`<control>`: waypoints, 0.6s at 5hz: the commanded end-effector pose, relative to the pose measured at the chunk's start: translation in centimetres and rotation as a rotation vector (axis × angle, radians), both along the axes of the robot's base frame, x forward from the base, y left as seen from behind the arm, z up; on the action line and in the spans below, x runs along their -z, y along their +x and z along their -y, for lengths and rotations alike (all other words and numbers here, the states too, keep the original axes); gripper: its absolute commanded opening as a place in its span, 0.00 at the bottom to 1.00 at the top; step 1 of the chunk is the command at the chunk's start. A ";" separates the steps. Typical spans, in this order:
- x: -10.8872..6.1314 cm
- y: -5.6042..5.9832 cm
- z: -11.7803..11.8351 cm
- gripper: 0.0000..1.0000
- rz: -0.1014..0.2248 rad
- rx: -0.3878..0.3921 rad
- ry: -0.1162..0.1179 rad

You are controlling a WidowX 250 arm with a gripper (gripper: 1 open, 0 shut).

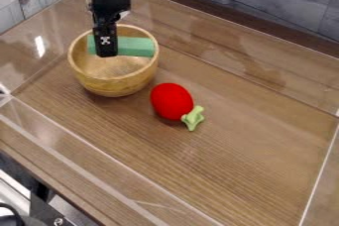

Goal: Remove the green stick from the brown bowl and put it on the table

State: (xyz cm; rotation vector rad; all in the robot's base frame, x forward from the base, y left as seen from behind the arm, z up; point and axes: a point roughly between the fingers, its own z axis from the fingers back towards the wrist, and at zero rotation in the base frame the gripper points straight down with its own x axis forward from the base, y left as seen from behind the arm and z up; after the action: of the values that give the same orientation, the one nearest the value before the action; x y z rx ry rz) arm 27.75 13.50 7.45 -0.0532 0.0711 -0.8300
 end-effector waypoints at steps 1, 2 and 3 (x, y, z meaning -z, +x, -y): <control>-1.8 1.4 -0.1 0.00 0.061 0.024 0.032; -3.2 1.5 1.6 0.00 0.076 0.069 0.049; -3.8 1.7 3.5 0.00 0.079 0.126 0.054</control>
State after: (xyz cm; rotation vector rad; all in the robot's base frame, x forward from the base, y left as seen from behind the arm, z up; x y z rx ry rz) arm 29.11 9.57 9.08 -0.0215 0.0749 -0.9634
